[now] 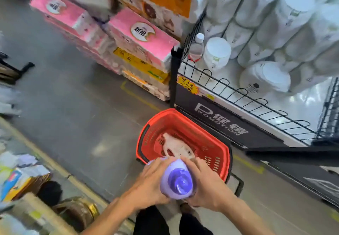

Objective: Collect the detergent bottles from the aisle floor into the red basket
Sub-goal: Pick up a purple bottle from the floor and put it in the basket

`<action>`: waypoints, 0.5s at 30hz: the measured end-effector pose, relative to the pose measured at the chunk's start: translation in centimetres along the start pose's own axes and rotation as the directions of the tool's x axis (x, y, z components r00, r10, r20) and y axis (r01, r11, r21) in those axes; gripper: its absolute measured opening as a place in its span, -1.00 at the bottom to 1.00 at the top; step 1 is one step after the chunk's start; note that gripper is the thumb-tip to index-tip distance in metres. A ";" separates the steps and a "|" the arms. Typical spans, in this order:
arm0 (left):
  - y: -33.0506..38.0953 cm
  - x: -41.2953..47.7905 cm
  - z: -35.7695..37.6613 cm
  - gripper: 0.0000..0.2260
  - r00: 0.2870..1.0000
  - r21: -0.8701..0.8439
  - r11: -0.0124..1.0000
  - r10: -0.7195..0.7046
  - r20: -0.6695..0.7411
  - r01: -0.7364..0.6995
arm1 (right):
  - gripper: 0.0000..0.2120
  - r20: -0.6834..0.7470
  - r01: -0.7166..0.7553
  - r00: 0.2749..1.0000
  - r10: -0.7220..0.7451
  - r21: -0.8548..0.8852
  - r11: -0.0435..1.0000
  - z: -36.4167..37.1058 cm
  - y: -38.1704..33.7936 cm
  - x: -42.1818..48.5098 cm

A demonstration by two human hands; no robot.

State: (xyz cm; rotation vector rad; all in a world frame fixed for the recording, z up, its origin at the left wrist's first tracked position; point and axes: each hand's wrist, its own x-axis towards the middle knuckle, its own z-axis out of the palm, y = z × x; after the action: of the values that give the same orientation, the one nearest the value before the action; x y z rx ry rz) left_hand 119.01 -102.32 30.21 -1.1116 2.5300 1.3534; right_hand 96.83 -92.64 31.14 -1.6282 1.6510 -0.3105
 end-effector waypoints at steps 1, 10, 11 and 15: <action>-2.1 2.0 0.4 -0.08 0.999 0.020 0.999 0.032 0.031 -0.033 | 0.00 -0.017 -0.029 0.999 0.029 -0.019 0.999 0.8 0.8 1.2; -17.5 19.2 6.4 -0.03 0.916 0.198 0.945 0.176 0.360 -0.259 | 0.01 -0.061 -0.309 0.948 0.313 0.061 0.949 12.1 13.5 12.8; -19.1 20.8 7.3 -0.02 0.904 0.225 0.938 0.159 0.397 -0.264 | 0.01 -0.047 -0.329 0.942 0.333 0.081 0.941 13.5 15.1 14.0; -24.3 25.7 11.0 -0.04 0.877 0.356 0.886 0.105 0.469 -0.297 | 0.01 -0.011 -0.342 0.939 0.345 0.107 0.934 19.5 21.7 18.4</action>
State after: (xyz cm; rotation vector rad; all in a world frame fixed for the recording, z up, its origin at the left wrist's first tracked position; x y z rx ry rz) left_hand 112.24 -117.21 -3.06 -0.4052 2.4609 0.8843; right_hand 96.10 -99.82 -2.64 -1.2345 1.8721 -0.2377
